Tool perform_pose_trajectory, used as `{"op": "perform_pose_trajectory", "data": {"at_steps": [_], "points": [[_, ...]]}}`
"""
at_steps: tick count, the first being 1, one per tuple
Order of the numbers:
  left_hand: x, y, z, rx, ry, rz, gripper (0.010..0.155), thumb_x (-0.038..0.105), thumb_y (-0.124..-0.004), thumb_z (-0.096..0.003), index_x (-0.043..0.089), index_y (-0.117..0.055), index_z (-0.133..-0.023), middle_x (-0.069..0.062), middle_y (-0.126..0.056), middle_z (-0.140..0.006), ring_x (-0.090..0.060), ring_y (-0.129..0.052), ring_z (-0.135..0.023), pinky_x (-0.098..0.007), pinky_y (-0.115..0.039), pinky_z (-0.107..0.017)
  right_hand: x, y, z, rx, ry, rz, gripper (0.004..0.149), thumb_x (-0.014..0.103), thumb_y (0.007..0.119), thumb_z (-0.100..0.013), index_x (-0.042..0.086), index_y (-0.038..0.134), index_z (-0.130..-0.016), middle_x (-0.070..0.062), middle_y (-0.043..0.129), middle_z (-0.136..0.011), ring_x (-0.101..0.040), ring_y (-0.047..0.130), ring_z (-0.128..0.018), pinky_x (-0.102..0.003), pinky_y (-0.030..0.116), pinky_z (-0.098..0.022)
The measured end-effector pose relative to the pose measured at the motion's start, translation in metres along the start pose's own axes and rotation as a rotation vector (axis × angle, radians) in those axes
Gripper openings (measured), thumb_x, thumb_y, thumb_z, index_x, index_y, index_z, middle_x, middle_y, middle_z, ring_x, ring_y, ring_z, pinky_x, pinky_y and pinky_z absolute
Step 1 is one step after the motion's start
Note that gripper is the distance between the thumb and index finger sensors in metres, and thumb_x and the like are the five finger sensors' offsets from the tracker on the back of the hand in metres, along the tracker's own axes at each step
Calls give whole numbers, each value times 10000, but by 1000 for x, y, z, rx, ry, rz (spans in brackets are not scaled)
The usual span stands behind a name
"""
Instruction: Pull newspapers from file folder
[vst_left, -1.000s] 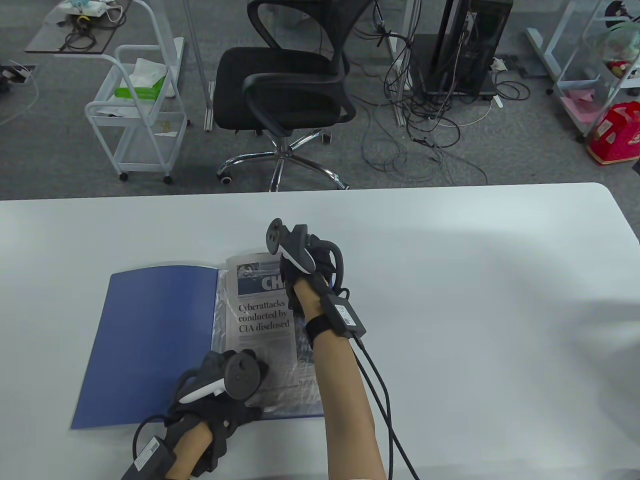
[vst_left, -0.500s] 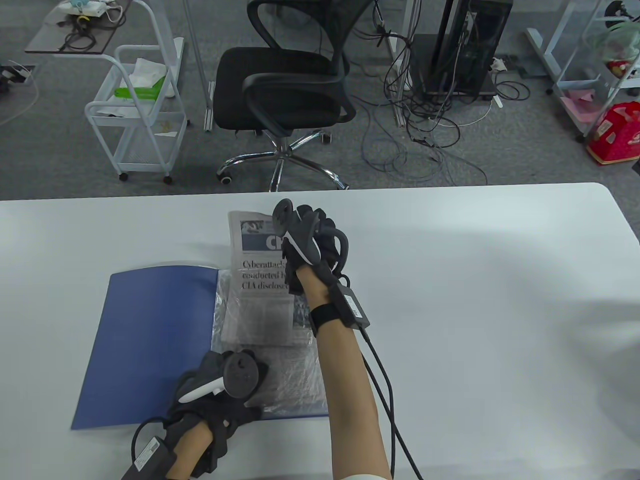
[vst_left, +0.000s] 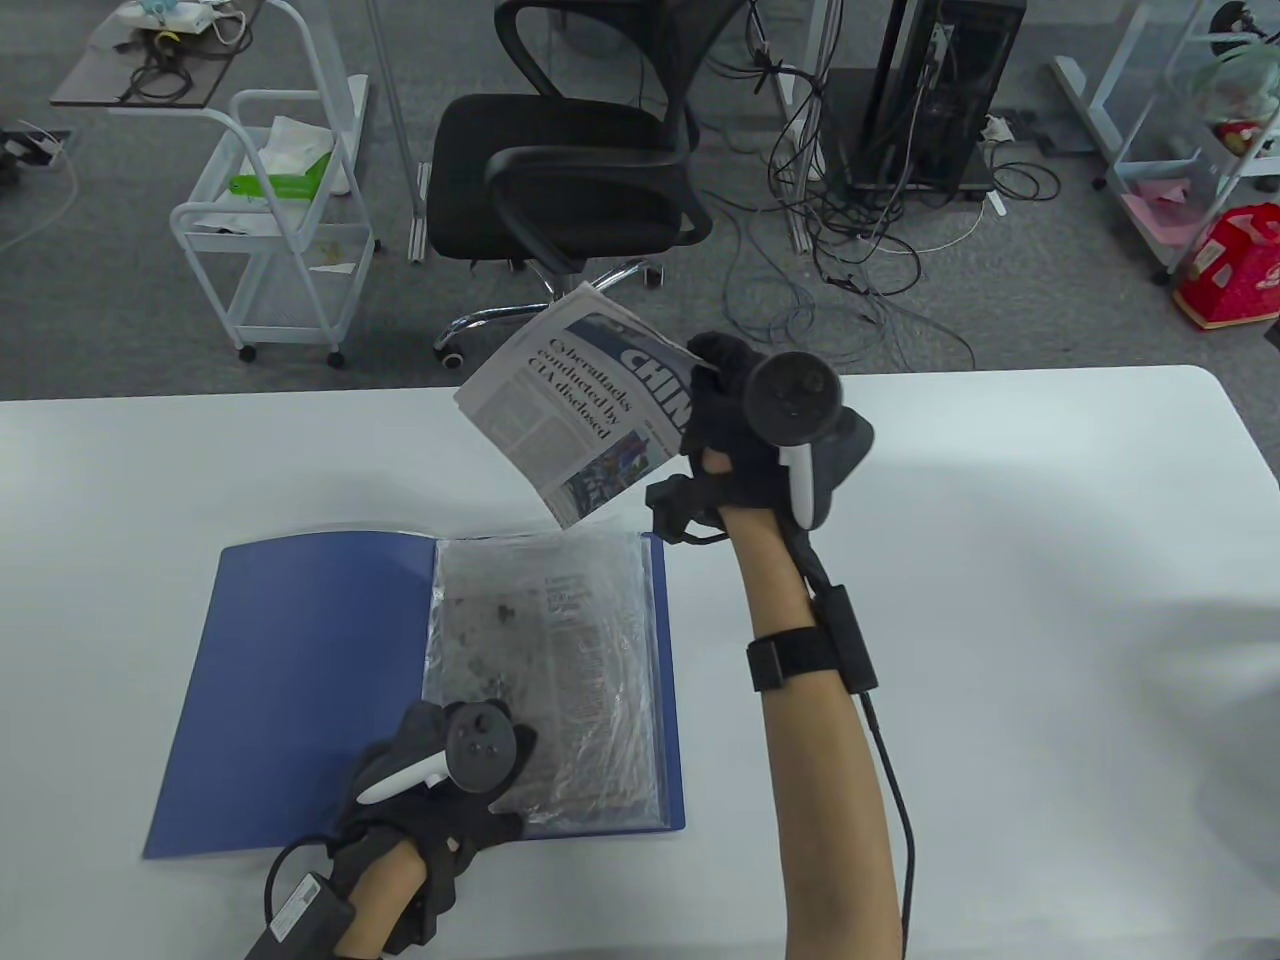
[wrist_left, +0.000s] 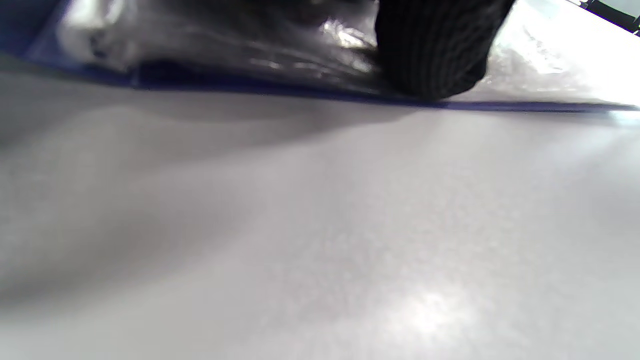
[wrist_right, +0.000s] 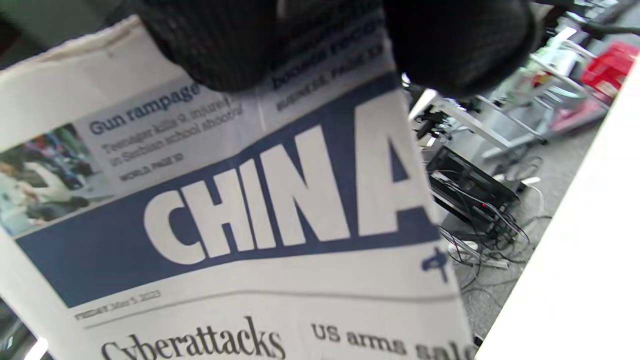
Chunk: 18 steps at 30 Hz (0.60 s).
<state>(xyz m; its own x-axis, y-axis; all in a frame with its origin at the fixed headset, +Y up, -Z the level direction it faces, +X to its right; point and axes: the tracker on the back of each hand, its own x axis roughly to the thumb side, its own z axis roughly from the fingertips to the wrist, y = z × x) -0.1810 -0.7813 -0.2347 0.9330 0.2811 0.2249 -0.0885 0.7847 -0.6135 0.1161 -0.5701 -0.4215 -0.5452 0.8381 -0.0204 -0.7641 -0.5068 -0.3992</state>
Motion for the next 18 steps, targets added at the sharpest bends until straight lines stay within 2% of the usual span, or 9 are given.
{"op": "perform_pose_trajectory", "data": {"at_steps": [4, 8, 9, 12, 16, 18], "points": [[0, 0, 0, 1, 2, 12, 795, 434, -773, -474, 275, -308, -1098, -82, -100, -1138, -480, -122, -1001, -629, -267, -681, -40, -40, 1, -17, 100, -96, 382, 309, 780, -414, 326, 781, -796, -6, 926, -765, -192, 1028, -502, -445, 880, -396], [-1, 0, 0, 2, 5, 19, 795, 431, -778, -472, 276, -313, -1098, -78, -101, -1139, -478, -120, -1002, -629, -264, -682, -100, -67, 7, -63, 212, -79, 382, 305, 783, -409, 304, 789, -792, -25, 935, -744, -172, 1037, -441, -433, 894, -352], [-1, 0, 0, 2, 6, 21, 793, 428, -779, -471, 277, -315, -1096, -77, -104, -1138, -477, -122, -1002, -629, -264, -682, -126, -73, 11, -74, 268, -76, 382, 302, 784, -409, 295, 793, -790, -33, 936, -739, -176, 1036, -430, -435, 893, -343], [-1, 0, 0, 2, 7, 22, 795, 428, -781, -471, 277, -314, -1096, -76, -103, -1138, -475, -121, -1003, -629, -263, -682, -177, -79, 21, -82, 353, -27, 381, 294, 784, -409, 280, 791, -789, -49, 932, -733, -189, 1029, -420, -444, 887, -332], [-1, 0, -1, 2, 8, 26, 794, 428, -782, -469, 279, -317, -1095, -73, -104, -1138, -473, -122, -1004, -628, -263, -683, -230, -84, 34, -153, 452, 93, 386, 292, 787, -401, 270, 792, -787, -59, 931, -729, -195, 1031, -410, -448, 887, -321], [-1, 0, -1, 4, 8, 28, 792, 427, -783, -469, 279, -320, -1095, -74, -107, -1138, -472, -122, -1004, -627, -263, -682, -246, -84, 38, -170, 485, 143, 384, 294, 786, -406, 266, 789, -789, -61, 928, -733, -213, 1032, -427, -459, 882, -329]]}}
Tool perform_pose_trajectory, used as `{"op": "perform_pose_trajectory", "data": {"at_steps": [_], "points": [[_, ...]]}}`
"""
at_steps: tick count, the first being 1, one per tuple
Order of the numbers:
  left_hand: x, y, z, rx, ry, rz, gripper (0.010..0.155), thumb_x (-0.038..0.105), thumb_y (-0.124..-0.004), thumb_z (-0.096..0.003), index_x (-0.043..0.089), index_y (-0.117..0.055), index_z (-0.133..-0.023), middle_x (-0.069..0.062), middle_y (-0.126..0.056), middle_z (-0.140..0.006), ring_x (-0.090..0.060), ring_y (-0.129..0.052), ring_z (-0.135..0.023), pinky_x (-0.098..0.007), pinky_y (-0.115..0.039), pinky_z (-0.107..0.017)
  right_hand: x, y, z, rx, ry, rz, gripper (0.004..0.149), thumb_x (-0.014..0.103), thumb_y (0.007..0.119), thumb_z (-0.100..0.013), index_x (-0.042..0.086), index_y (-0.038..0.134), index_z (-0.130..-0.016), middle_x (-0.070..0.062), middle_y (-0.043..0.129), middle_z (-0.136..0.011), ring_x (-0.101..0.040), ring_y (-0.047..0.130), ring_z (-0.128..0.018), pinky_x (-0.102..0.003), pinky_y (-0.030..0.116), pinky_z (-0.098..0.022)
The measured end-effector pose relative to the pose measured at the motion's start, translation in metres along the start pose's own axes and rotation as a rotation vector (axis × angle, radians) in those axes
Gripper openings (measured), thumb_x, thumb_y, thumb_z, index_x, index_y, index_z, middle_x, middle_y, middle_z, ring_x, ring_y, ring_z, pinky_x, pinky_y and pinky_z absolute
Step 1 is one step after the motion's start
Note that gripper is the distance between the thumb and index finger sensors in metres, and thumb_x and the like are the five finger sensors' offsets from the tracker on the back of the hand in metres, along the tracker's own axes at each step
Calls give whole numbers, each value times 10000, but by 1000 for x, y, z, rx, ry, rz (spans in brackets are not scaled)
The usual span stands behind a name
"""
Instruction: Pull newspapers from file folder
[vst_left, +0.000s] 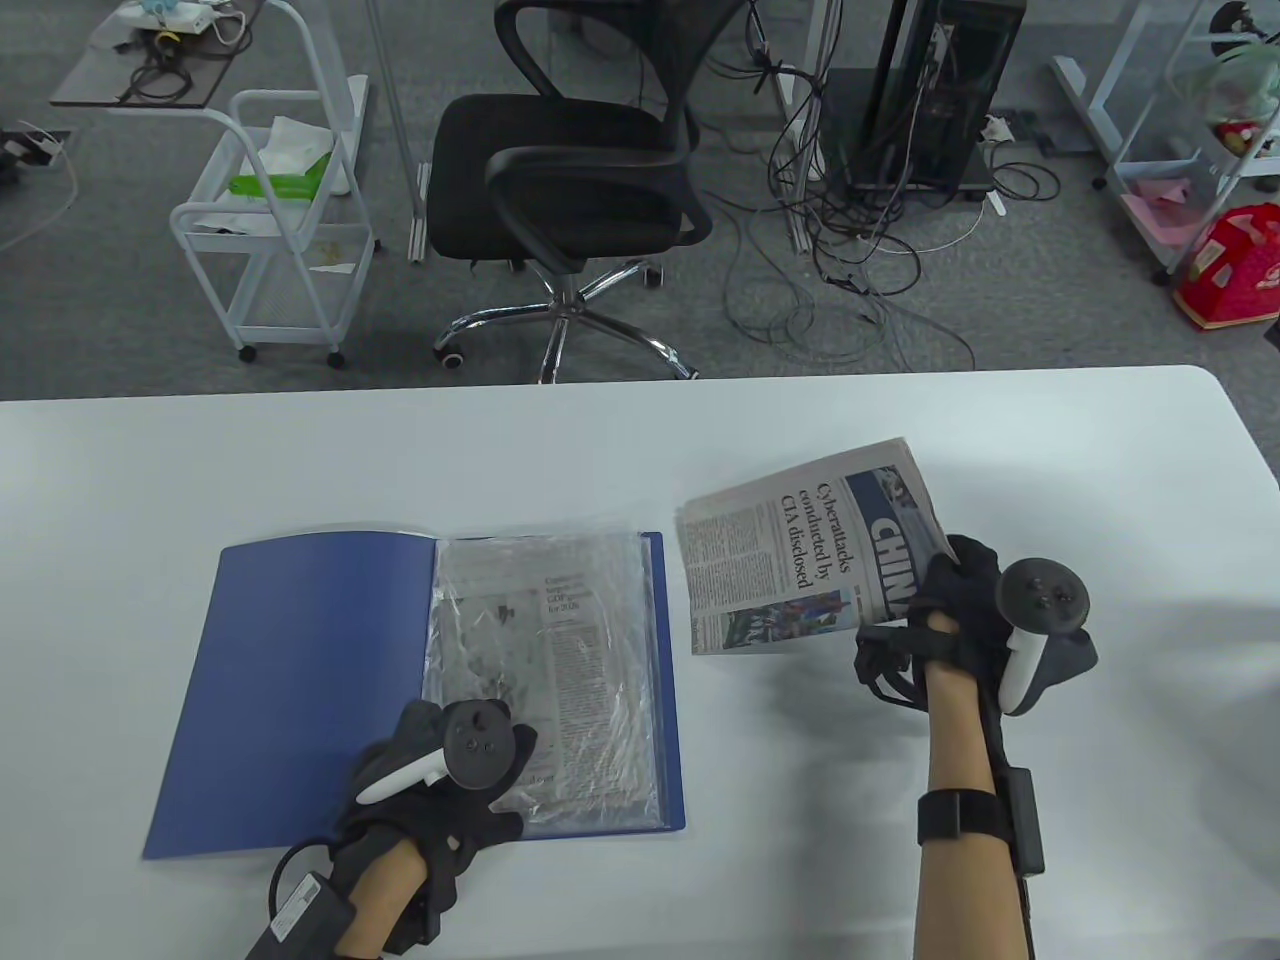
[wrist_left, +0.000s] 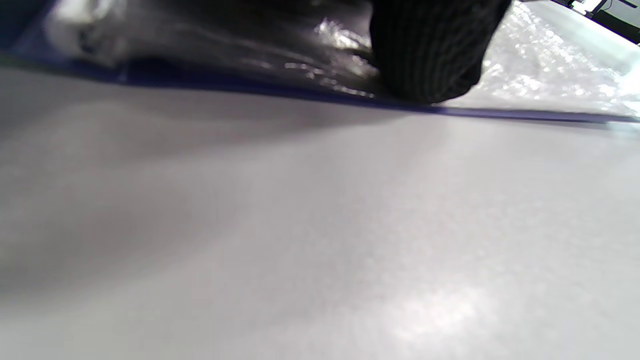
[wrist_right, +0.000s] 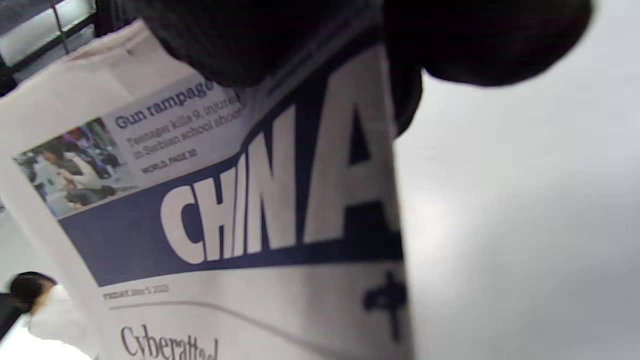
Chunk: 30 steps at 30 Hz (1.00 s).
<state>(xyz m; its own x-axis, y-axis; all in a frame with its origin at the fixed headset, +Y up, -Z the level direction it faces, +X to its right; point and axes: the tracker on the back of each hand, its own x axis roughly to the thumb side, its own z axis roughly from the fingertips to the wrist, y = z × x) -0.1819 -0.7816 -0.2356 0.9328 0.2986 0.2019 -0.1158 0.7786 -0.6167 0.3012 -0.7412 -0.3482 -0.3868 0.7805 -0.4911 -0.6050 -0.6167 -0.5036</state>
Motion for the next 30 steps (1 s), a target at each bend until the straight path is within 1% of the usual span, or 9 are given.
{"op": "perform_pose_trajectory", "data": {"at_steps": [2, 3, 5, 6, 8, 10, 18, 24, 30], "points": [[0, 0, 0, 1, 0, 1, 794, 427, -783, -469, 279, -320, -1096, -74, -106, -1138, -472, -122, -1004, -626, -262, -683, -8, 1, -2, -10, -3, 34, 417, 314, 779, -409, 259, 766, -822, -71, 902, -780, -269, 1023, -522, -505, 851, -400], [0, 0, 0, 1, 1, 1, 795, 427, -784, -469, 279, -319, -1097, -73, -106, -1139, -471, -121, -1004, -626, -261, -683, -8, 1, -1, -20, -15, 58, 486, 346, 787, -405, 242, 716, -874, -93, 852, -846, -322, 981, -634, -548, 805, -469], [0, 0, 0, 0, 3, 3, 793, 425, -785, -468, 281, -321, -1095, -73, -105, -1138, -470, -122, -1005, -625, -261, -683, -3, 1, 3, -37, -80, 148, 618, 411, 793, -399, 214, 608, -955, -141, 711, -972, -440, 800, -838, -643, 650, -583], [0, 0, 0, -1, 3, 4, 793, 426, -785, -468, 281, -321, -1095, -70, -108, -1138, -469, -120, -1005, -625, -260, -683, 0, 1, 5, -45, -106, 188, 656, 440, 785, -399, 208, 573, -975, -148, 665, -1005, -472, 724, -895, -669, 597, -602], [0, 0, 0, -1, 4, 7, 792, 424, -785, -468, 281, -322, -1095, -71, -109, -1138, -467, -120, -1005, -625, -259, -683, 15, -1, 15, -67, -206, 272, 665, 477, 768, -398, 210, 580, -977, -146, 657, -1017, -468, 717, -907, -655, 613, -600], [0, 0, 0, -2, 4, 7, 793, 425, -785, -468, 282, -320, -1095, -69, -106, -1138, -467, -119, -1005, -625, -257, -684, 29, -2, 28, -41, -279, 273, 645, 493, 758, -398, 235, 608, -970, -122, 693, -1010, -437, 763, -895, -631, 645, -599], [0, 0, -1, -3, 4, 3, 793, 422, -782, -470, 279, -316, -1096, -72, -106, -1138, -471, -118, -1005, -627, -257, -684, 59, 8, 103, 76, -556, 285, 576, 519, 728, -409, 311, 688, -945, -63, 754, -1017, -404, 800, -916, -631, 650, -629], [0, 0, -1, 1, -2, 2, 793, 424, -779, -471, 274, -318, -1097, -74, -106, -1139, -472, -121, -1006, -629, -258, -683, 57, 26, 128, 72, -727, 414, 557, 519, 726, -405, 334, 714, -930, -53, 751, -1030, -402, 787, -934, -633, 638, -641], [3, 1, 1, 27, -28, -13, 814, 440, -781, -469, 228, -338, -1118, -130, -139, -1154, -523, -155, -1011, -667, -285, -687, 47, 42, 135, 64, -859, 677, 551, 519, 727, -401, 353, 717, -927, -41, 733, -1050, -393, 759, -966, -649, 603, -657]]}}
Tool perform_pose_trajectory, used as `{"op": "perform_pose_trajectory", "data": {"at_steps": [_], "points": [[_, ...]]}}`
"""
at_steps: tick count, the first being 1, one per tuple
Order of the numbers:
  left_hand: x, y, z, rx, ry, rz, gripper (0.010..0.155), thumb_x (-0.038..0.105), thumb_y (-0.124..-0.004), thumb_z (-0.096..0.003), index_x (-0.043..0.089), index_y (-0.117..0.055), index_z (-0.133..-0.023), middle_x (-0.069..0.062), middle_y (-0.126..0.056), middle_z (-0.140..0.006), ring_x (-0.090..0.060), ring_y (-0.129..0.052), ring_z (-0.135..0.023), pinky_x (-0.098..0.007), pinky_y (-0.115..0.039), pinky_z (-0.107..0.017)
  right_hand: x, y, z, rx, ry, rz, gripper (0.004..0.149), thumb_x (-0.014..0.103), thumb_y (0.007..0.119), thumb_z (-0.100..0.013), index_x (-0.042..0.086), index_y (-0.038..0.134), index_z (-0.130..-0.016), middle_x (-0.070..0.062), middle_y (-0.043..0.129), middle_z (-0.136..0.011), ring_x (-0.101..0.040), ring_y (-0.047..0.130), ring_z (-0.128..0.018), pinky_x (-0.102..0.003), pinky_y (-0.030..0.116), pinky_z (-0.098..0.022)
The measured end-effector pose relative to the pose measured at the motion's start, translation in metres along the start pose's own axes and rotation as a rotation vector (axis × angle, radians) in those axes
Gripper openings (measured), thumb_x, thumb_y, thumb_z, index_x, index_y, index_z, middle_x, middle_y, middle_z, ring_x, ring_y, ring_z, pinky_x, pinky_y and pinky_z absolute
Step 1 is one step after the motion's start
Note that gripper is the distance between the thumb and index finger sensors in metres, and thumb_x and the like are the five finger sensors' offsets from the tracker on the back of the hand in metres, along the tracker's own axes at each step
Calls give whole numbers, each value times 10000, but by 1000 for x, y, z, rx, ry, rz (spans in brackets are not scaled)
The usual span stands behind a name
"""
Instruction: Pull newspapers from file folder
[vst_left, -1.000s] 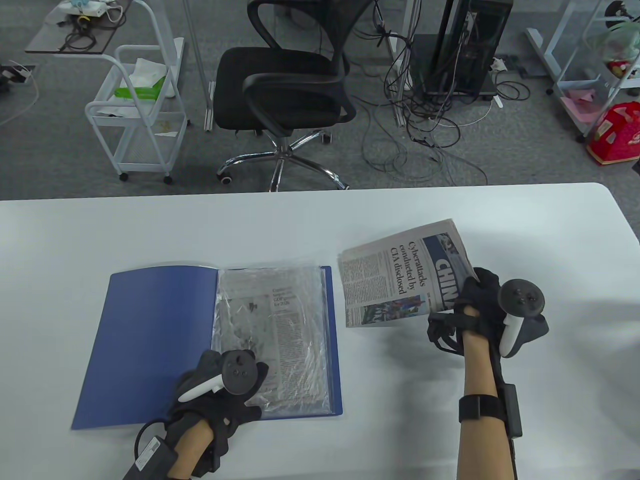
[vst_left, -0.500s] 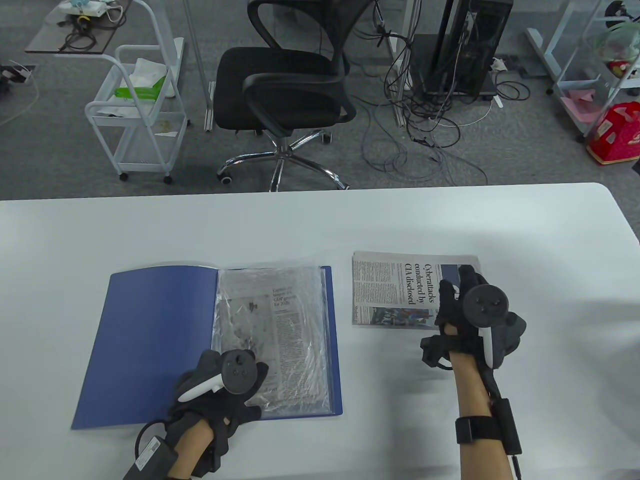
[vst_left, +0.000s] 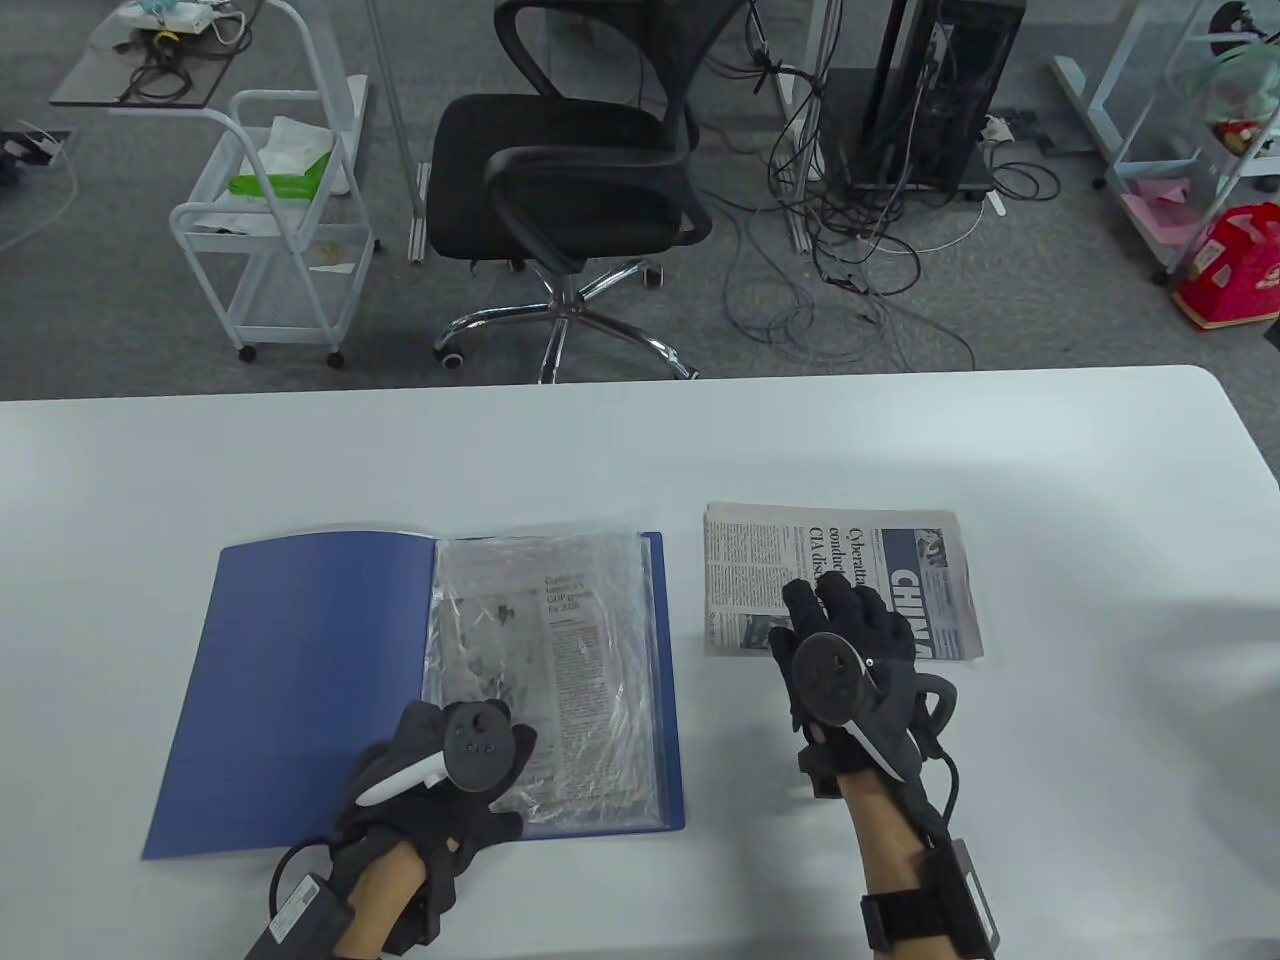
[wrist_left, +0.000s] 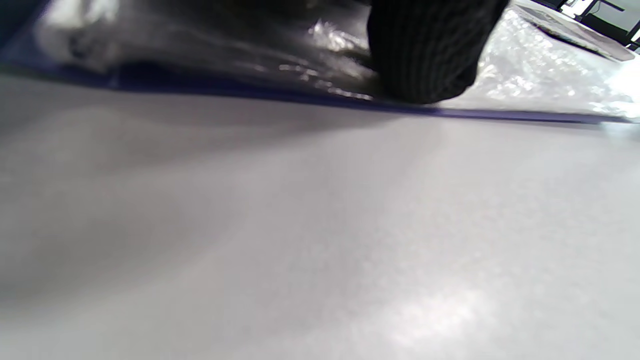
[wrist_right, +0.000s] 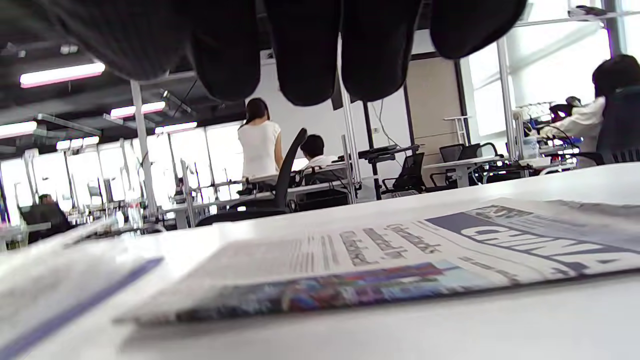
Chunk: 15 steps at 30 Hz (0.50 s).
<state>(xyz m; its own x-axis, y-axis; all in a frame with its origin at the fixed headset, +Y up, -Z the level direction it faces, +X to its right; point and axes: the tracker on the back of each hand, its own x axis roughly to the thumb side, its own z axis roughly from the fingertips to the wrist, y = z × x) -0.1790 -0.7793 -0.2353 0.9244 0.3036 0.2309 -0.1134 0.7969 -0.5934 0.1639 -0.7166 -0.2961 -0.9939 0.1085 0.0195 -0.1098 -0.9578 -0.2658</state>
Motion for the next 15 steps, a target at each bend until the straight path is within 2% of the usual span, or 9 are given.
{"op": "perform_pose_trajectory", "data": {"at_steps": [2, 4, 6, 7, 9, 12, 14, 15], "points": [[5, 4, 3, 43, -27, 20, 853, 494, -750, -469, 180, -312, -1131, -194, -173, -1170, -584, -188, -1008, -701, -309, -684, 1, 1, 0, 10, 3, -16, 551, 518, 727, -401, 353, 720, -927, -43, 730, -1053, -394, 755, -970, -651, 598, -661], [15, 10, 5, 140, -51, 79, 821, 486, -733, -480, 155, -369, -1137, -219, -268, -1185, -610, -277, -1014, -707, -368, -682, 2, 0, -1, 17, 5, -36, 552, 518, 726, -401, 349, 722, -927, -52, 728, -1054, -400, 752, -970, -652, 599, -660], [30, 16, 2, 234, -23, 108, 794, 476, -726, -485, 126, -427, -1132, -251, -377, -1182, -637, -377, -999, -713, -446, -667, 2, 0, -1, 13, 0, -30, 552, 522, 724, -401, 352, 724, -926, -53, 730, -1053, -396, 759, -965, -647, 607, -657], [36, 17, -1, 243, -2, 105, 797, 478, -720, -487, 118, -422, -1132, -268, -381, -1176, -646, -396, -992, -717, -464, -661, 3, 0, -1, 12, 0, -30, 551, 523, 724, -401, 355, 722, -925, -51, 732, -1053, -396, 761, -964, -645, 609, -658], [53, 16, -14, 197, 67, 56, 850, 522, -702, -481, 94, -356, -1128, -298, -317, -1162, -668, -366, -975, -726, -457, -655, 3, 0, -2, 20, 4, -35, 552, 524, 723, -401, 351, 727, -925, -52, 732, -1053, -400, 761, -964, -647, 605, -660], [63, 5, -33, 134, 178, 48, 1001, 629, -670, -427, -1, -266, -1092, -401, -222, -1080, -723, -308, -914, -753, -435, -624, 3, 1, -2, 26, 0, -49, 554, 523, 723, -401, 346, 730, -925, -58, 733, -1052, -405, 758, -963, -649, 604, -659], [68, -6, -41, 79, 258, 21, 962, 590, -687, -441, 19, -234, -1070, -358, -119, -1051, -697, -193, -895, -746, -341, -617, 5, 3, -2, 34, -13, -50, 556, 524, 723, -400, 345, 727, -927, -60, 733, -1052, -402, 759, -964, -649, 603, -660], [70, -6, -40, 120, 263, -22, 908, 573, -661, -454, 44, -262, -1076, -349, -156, -1065, -692, -239, -909, -740, -378, -623, 6, 3, -1, 33, -15, -53, 555, 523, 722, -401, 345, 727, -927, -60, 735, -1051, -403, 760, -963, -649, 605, -659]]}}
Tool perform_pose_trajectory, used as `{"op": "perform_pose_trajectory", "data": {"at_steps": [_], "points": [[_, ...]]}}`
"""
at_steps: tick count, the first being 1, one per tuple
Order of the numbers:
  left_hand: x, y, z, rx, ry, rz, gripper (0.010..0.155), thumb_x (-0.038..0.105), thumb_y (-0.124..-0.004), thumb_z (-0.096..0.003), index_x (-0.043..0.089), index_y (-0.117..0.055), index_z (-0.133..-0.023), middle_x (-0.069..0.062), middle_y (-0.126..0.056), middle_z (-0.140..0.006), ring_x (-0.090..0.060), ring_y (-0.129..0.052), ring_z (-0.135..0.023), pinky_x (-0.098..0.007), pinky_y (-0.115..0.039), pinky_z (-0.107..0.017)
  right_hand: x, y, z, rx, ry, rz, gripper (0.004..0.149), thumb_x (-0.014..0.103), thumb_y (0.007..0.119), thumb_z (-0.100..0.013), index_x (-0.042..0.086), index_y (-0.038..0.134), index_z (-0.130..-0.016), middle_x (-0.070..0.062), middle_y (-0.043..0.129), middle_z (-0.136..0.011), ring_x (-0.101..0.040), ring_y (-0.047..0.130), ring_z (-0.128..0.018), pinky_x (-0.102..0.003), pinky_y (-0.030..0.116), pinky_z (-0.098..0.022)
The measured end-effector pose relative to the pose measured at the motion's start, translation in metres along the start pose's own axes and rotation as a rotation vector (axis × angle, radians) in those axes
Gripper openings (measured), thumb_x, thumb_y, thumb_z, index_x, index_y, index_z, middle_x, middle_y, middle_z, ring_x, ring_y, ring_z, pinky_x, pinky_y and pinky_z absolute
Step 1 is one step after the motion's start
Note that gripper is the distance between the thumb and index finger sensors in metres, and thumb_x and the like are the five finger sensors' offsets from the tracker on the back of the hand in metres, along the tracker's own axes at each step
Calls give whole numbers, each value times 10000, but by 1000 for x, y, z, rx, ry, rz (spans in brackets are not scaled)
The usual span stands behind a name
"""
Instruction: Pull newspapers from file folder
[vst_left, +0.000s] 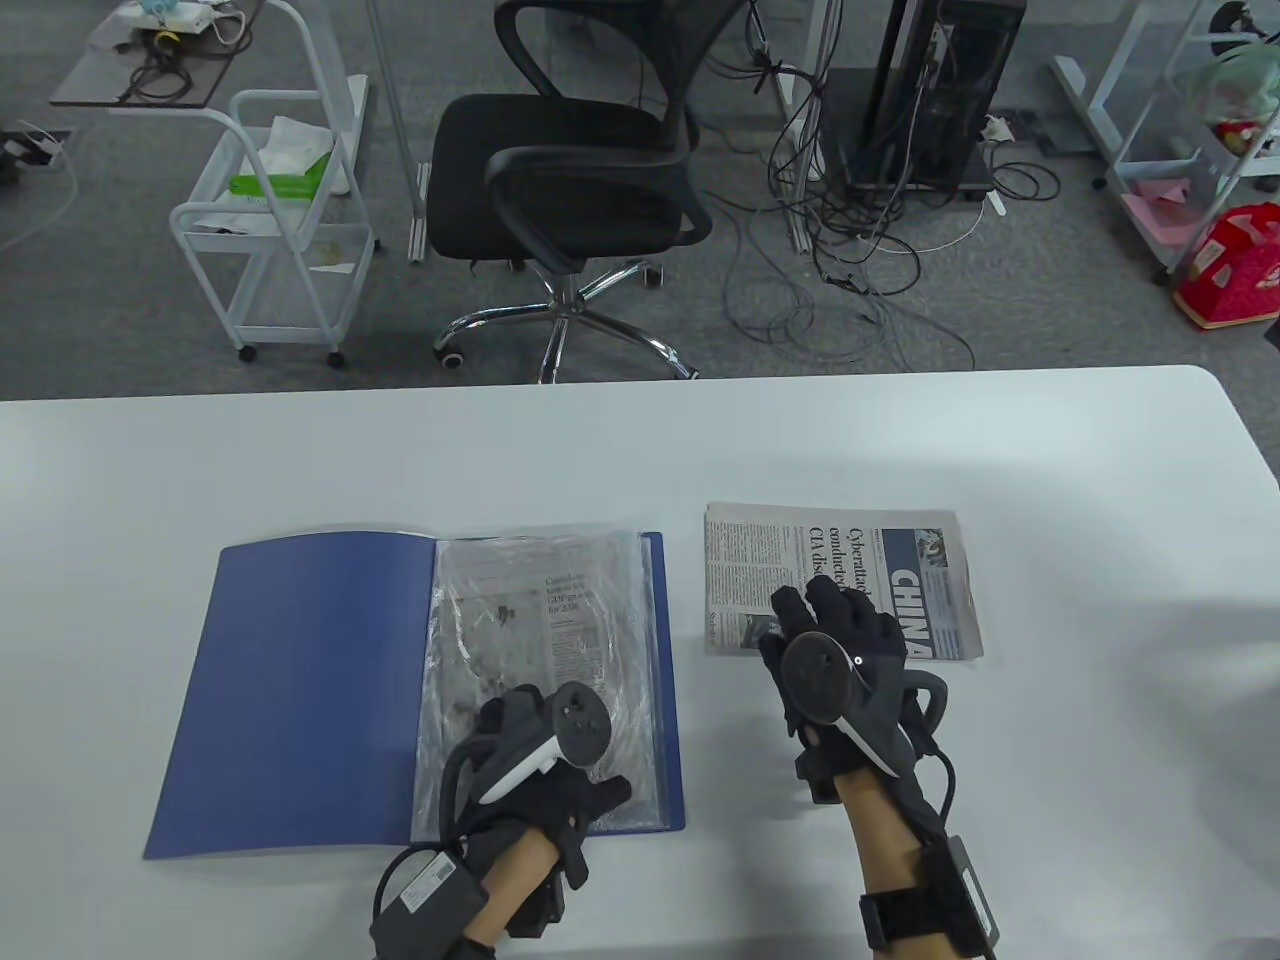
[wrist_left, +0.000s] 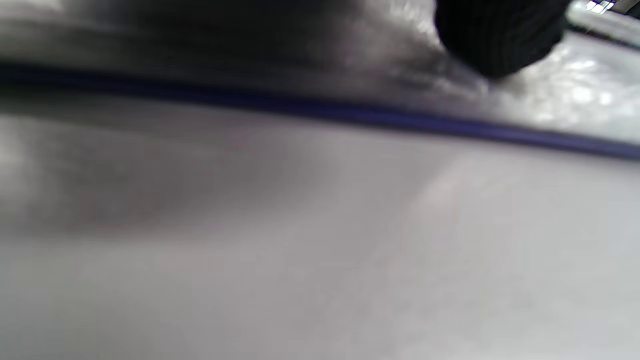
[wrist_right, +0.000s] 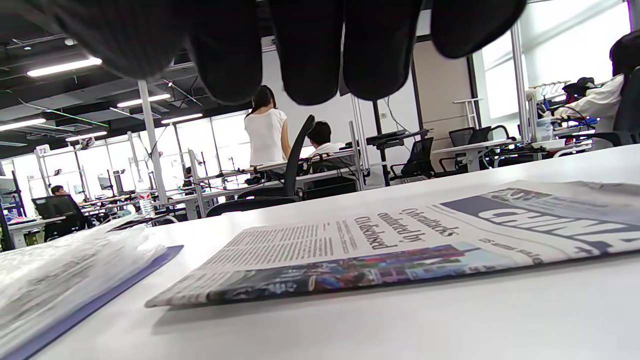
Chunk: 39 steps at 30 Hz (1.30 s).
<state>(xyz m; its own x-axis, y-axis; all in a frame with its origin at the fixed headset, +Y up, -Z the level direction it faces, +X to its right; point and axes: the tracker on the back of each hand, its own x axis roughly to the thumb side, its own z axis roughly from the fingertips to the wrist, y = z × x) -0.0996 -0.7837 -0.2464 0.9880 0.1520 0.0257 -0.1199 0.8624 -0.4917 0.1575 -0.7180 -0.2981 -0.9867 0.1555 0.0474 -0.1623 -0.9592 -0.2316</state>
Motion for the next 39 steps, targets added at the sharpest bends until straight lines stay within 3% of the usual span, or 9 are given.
{"op": "perform_pose_trajectory", "data": {"at_steps": [2, 5, 10, 15, 21, 24, 30, 33, 39], "points": [[-5, 10, 3, 90, 5, 35, 703, 422, -684, -509, 91, -441, -1080, -309, -325, -1091, -657, -403, -932, -709, -498, -633, 3, 1, 0, 10, -8, -10, 555, 524, 721, -401, 346, 727, -927, -60, 732, -1054, -401, 759, -966, -649, 601, -663], [-35, 33, 16, 218, -12, 252, 625, 382, -702, -504, 89, -719, -1057, -292, -599, -1091, -594, -649, -926, -653, -669, -612, 5, 1, 0, 10, -14, -6, 557, 525, 721, -401, 347, 724, -929, -56, 734, -1054, -397, 758, -970, -647, 602, -666], [-114, 73, 51, 462, 156, 594, 624, 362, -711, -506, 72, -753, -1058, -297, -645, -1113, -616, -669, -957, -681, -638, -629, 3, -1, 0, -6, -3, -24, 554, 522, 719, -402, 349, 724, -927, -59, 736, -1051, -396, 764, -965, -647, 604, -664], [-180, 73, 60, 379, 445, 545, 649, 354, -714, -513, 56, -658, -1087, -324, -557, -1128, -636, -591, -974, -696, -581, -646, 1, -1, 0, -2, 6, -21, 557, 520, 718, -401, 345, 720, -929, -59, 741, -1046, -394, 769, -960, -645, 608, -662], [-215, 65, 62, 368, 621, 475, 659, 349, -728, -510, 58, -599, -1087, -290, -514, -1140, -612, -516, -1003, -681, -506, -677, -1, -1, 0, 6, 12, -20, 558, 515, 715, -401, 338, 717, -931, -63, 744, -1042, -396, 780, -950, -645, 612, -658], [-220, 66, 65, 368, 653, 495, 750, 346, -738, -508, 32, -414, -1108, -318, -362, -1154, -635, -413, -1015, -699, -440, -687, -2, -1, 0, 6, 17, -28, 562, 516, 716, -401, 334, 714, -933, -66, 745, -1040, -395, 783, -948, -645, 613, -657], [-194, 92, 82, 641, 507, 408, 799, 324, -766, -499, 104, -325, -1128, -272, -255, -1173, -614, -348, -1045, -691, -392, -704, -5, -2, 0, 8, 27, -24, 564, 515, 716, -400, 333, 712, -934, -67, 745, -1040, -397, 783, -946, -644, 614, -657], [-163, 107, 88, 725, 331, 245, 703, 202, -756, -498, 166, -453, -1131, -197, -336, -1201, -574, -389, -1075, -665, -406, -728, -6, -4, 0, 3, 31, -29, 564, 515, 715, -400, 331, 711, -934, -68, 745, -1039, -397, 782, -947, -644, 615, -656], [-84, 96, 71, 548, -164, -82, 609, 283, -799, -490, 253, -688, -1088, -92, -699, -1187, -486, -732, -1056, -636, -549, -735, -8, -5, -1, -2, 32, -36, 564, 514, 715, -400, 328, 714, -933, -67, 746, -1038, -397, 783, -945, -644, 615, -654]]}}
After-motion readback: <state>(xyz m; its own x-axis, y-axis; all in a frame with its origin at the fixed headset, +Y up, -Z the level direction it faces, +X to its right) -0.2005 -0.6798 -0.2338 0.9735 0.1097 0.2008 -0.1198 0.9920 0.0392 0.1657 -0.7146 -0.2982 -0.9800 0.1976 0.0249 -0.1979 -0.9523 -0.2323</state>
